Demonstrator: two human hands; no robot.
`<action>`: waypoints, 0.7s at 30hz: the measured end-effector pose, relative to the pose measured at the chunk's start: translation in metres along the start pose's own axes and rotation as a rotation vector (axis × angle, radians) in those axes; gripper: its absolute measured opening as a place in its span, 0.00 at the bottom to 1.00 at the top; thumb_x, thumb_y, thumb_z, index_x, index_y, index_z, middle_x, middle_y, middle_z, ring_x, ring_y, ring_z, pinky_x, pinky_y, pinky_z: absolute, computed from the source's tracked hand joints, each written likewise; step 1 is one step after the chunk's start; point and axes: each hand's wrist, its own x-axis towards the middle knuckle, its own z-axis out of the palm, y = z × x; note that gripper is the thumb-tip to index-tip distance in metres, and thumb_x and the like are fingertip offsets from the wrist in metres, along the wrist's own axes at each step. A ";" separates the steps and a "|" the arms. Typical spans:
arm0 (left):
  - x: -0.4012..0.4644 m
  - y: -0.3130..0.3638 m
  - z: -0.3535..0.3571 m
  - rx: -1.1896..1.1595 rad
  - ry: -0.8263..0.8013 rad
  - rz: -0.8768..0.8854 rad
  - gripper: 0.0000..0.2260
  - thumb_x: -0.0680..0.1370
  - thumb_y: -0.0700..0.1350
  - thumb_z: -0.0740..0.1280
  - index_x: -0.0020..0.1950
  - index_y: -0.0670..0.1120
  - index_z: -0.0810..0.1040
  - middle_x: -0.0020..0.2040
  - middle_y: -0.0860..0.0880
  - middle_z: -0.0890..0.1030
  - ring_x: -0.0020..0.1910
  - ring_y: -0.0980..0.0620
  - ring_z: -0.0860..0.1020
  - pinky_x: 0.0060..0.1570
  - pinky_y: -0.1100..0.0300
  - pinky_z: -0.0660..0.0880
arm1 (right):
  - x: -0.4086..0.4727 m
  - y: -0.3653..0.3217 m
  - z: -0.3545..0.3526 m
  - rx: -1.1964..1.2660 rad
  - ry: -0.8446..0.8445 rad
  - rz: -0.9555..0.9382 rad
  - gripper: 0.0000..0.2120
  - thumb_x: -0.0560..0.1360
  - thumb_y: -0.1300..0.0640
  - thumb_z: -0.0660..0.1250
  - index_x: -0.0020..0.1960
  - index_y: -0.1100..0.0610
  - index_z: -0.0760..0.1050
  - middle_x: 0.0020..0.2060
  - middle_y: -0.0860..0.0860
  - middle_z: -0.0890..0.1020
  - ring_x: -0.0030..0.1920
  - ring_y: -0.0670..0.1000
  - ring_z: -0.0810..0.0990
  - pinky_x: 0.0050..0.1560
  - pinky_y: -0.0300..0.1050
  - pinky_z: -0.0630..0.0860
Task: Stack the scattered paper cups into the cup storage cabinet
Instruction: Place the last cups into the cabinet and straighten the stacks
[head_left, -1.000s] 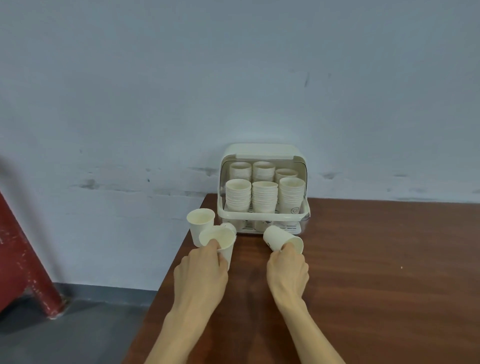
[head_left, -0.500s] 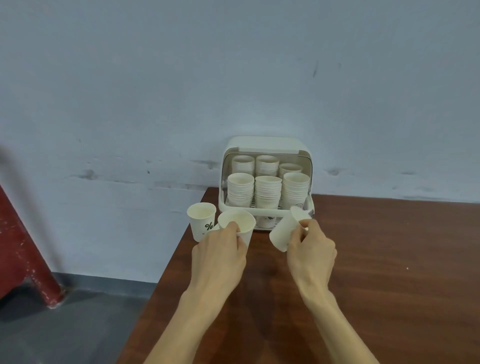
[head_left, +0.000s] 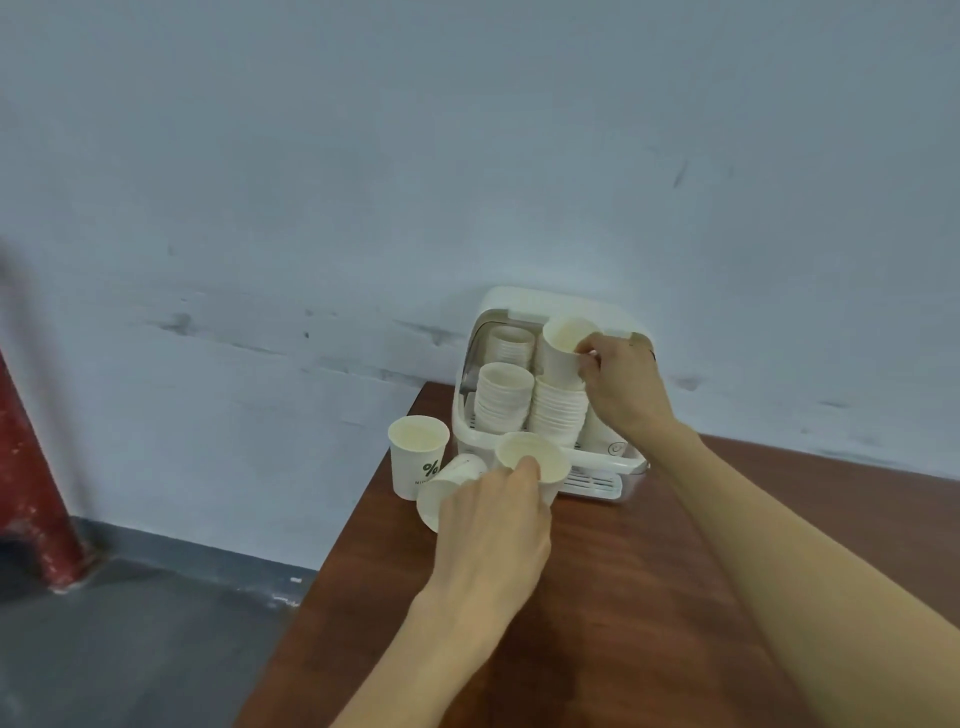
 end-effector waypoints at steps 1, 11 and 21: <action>0.003 -0.002 -0.001 -0.004 0.010 0.005 0.05 0.80 0.45 0.56 0.49 0.48 0.71 0.44 0.48 0.78 0.44 0.46 0.77 0.42 0.49 0.75 | 0.002 0.002 0.005 -0.004 -0.040 0.013 0.13 0.78 0.59 0.56 0.56 0.57 0.77 0.45 0.56 0.83 0.49 0.59 0.77 0.48 0.56 0.77; 0.059 -0.016 -0.038 -0.008 0.228 0.117 0.08 0.81 0.45 0.55 0.52 0.47 0.73 0.44 0.48 0.79 0.42 0.42 0.76 0.39 0.48 0.73 | 0.015 0.008 0.021 -0.012 -0.107 0.094 0.12 0.76 0.65 0.56 0.53 0.57 0.76 0.46 0.58 0.81 0.49 0.61 0.77 0.42 0.47 0.70; 0.136 -0.013 -0.004 0.183 0.177 0.096 0.07 0.80 0.39 0.55 0.55 0.44 0.70 0.51 0.43 0.78 0.47 0.40 0.76 0.35 0.52 0.63 | -0.001 0.014 0.042 -0.034 -0.127 0.107 0.13 0.77 0.62 0.56 0.38 0.57 0.76 0.38 0.57 0.80 0.42 0.61 0.77 0.37 0.49 0.72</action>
